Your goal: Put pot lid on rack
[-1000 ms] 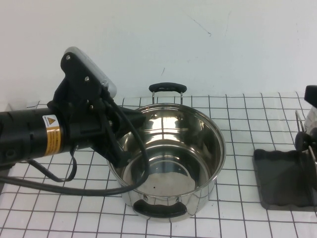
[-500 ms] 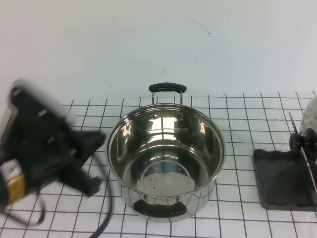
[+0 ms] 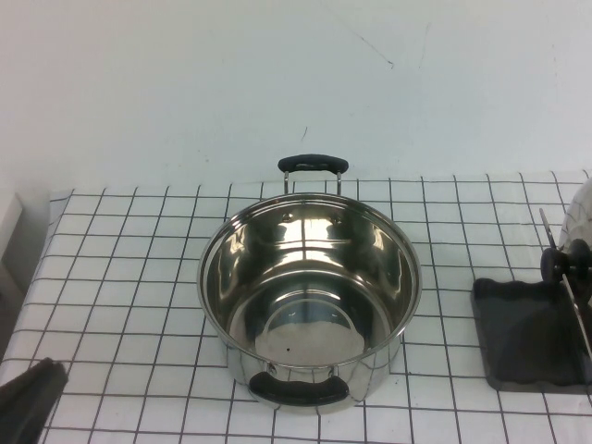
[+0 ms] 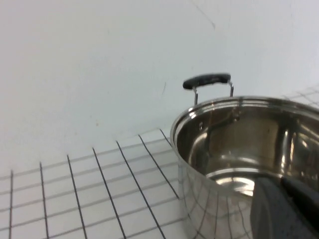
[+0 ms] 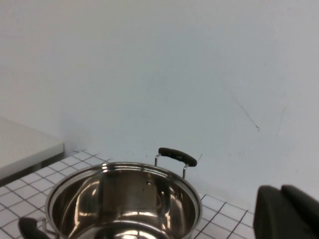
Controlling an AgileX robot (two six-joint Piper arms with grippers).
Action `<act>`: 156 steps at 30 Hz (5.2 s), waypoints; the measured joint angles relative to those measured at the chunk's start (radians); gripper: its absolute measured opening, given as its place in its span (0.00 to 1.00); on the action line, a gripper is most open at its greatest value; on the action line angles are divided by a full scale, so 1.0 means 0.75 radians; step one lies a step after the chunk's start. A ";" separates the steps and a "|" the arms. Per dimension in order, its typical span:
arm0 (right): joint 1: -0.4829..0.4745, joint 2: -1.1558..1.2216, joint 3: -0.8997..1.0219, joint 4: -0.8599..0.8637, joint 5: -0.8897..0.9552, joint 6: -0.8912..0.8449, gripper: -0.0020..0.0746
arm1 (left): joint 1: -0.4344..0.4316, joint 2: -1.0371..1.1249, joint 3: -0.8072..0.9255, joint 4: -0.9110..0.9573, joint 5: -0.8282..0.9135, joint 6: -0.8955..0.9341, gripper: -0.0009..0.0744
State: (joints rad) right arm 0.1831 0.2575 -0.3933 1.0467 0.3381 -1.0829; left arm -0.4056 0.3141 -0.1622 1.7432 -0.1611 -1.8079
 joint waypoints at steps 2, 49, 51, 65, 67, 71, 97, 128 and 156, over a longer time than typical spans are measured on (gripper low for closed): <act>0.000 -0.037 0.035 -0.003 0.013 -0.003 0.03 | 0.000 -0.102 0.021 0.000 0.028 0.000 0.01; -0.315 -0.338 0.496 -1.396 -0.157 1.201 0.02 | 0.000 -0.307 0.148 0.032 -0.755 -0.044 0.01; -0.353 -0.353 0.538 -1.423 -0.155 1.232 0.02 | 0.000 -0.307 0.148 0.032 -0.765 -0.044 0.01; -0.251 -0.361 0.560 -1.461 0.016 1.444 0.02 | 0.000 -0.307 0.148 0.032 -0.780 -0.044 0.01; -0.242 -0.361 0.560 -1.471 0.019 1.454 0.02 | 0.000 -0.307 0.148 0.032 -0.780 -0.044 0.01; -0.239 -0.361 0.557 -1.480 0.022 1.459 0.02 | 0.000 -0.307 0.148 0.032 -0.783 -0.044 0.01; -0.239 -0.361 0.557 -1.483 0.022 1.467 0.02 | 0.000 -0.307 0.158 0.026 -0.753 -0.041 0.01; -0.239 -0.361 0.557 -1.486 0.023 1.467 0.02 | 0.399 -0.427 0.247 -2.294 0.666 2.225 0.01; -0.239 -0.361 0.557 -1.486 0.023 1.467 0.02 | 0.373 -0.432 0.247 -2.447 0.664 2.410 0.01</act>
State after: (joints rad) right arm 0.0037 -0.0133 0.0248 -0.0676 0.3552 0.0176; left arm -0.1258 -0.0100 0.0231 -0.0921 0.3370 0.0000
